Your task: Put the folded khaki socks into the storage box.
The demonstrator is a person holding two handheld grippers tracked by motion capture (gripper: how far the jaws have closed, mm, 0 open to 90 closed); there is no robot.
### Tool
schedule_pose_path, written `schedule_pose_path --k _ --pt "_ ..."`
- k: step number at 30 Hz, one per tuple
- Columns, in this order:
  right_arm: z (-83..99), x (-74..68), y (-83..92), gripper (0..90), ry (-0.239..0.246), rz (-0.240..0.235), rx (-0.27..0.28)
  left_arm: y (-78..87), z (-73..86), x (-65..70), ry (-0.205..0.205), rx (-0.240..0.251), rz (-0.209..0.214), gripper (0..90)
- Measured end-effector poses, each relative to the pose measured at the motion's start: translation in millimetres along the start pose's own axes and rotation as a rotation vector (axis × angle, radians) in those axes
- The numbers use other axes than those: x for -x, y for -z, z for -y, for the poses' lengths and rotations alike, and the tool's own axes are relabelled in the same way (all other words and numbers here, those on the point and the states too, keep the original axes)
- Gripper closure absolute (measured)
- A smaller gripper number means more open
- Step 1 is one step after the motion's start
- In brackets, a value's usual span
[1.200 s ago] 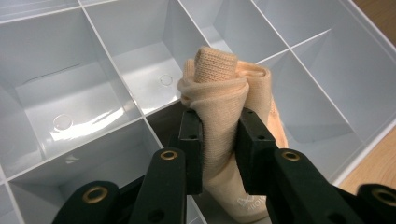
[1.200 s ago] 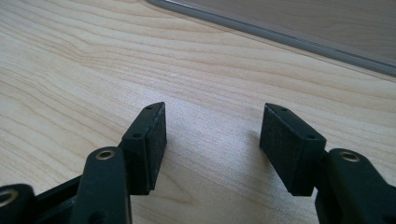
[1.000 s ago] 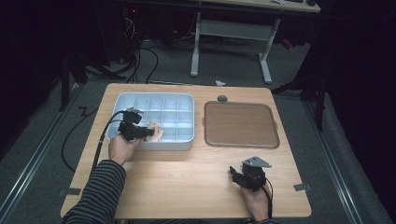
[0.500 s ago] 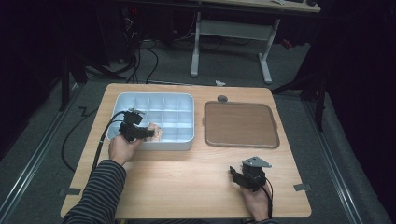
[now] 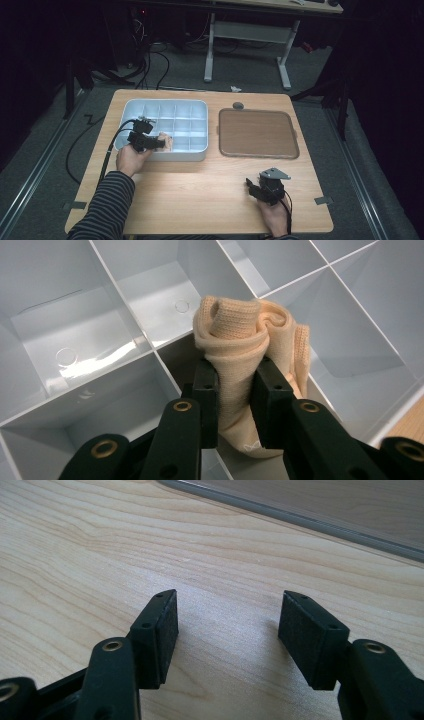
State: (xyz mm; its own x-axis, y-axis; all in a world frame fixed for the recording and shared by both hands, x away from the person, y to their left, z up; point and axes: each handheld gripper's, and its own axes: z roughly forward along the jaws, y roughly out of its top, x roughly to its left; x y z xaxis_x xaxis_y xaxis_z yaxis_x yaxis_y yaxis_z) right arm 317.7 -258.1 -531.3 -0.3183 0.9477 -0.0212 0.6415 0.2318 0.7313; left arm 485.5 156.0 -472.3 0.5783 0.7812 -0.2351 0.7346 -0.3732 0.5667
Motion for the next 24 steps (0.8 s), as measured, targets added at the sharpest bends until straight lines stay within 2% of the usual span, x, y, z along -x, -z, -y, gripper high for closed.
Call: schedule_pose_path --k 20,24 --pt "0.0 0.0 0.0 41.0 0.002 -0.001 0.001 -7.8 -2.4 -0.8 -0.001 -0.049 0.016 77.9" --pt "0.1 -0.2 0.0 40.9 0.000 0.000 0.000 -12.8 -5.6 2.0 -0.019 -0.100 -0.004 78.7"
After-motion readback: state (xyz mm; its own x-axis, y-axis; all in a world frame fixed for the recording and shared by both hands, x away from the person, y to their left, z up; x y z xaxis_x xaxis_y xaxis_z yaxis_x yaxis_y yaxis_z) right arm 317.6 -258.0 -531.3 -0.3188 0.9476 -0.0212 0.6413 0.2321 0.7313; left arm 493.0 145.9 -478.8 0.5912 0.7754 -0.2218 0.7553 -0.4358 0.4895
